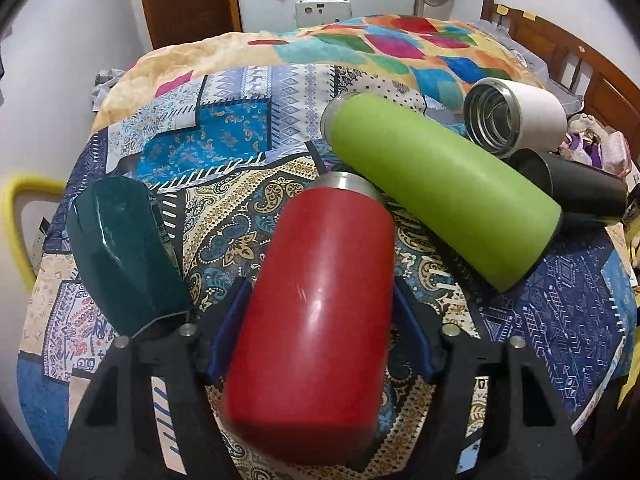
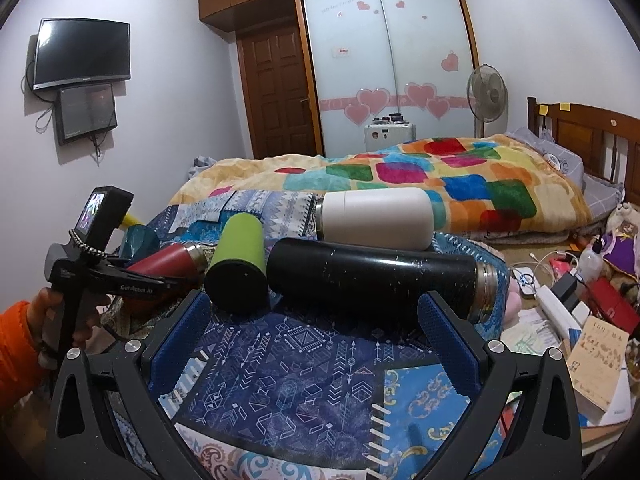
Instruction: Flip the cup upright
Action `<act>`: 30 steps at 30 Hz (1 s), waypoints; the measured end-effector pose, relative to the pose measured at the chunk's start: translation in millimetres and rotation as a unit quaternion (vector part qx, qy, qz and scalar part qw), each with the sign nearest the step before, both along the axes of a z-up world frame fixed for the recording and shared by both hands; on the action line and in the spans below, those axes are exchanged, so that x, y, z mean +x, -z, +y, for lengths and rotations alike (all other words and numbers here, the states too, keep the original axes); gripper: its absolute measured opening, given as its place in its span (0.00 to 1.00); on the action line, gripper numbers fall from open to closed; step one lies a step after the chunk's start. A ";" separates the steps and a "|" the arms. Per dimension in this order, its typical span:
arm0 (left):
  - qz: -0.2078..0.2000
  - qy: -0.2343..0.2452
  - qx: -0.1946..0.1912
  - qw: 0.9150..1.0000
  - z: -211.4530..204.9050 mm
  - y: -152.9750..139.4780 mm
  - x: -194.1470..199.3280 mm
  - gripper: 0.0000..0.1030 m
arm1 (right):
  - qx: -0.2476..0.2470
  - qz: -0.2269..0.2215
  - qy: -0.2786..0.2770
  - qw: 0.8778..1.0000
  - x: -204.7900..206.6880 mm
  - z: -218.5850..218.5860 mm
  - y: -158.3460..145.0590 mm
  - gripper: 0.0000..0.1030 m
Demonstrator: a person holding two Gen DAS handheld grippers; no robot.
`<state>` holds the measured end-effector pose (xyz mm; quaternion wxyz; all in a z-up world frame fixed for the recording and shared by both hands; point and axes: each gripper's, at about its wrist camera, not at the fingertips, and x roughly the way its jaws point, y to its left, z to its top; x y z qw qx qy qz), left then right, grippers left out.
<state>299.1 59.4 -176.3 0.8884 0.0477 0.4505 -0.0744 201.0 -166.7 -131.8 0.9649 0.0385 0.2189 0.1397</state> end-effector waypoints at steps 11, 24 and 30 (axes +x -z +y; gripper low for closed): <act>-0.031 0.016 0.011 0.999 -16.6 -27.0 -47.4 0.62 | 0.001 -0.013 0.001 1.000 -13.2 -2.1 -11.0 1.00; -0.049 0.090 -0.011 0.995 -80.5 -53.9 -115.5 0.62 | -0.002 -0.035 -0.005 0.999 -39.2 -6.2 -26.6 1.00; -0.025 0.110 -0.017 0.993 -103.4 -29.6 -111.9 0.62 | -0.012 -0.025 -0.001 1.000 -40.3 -8.4 -20.8 1.00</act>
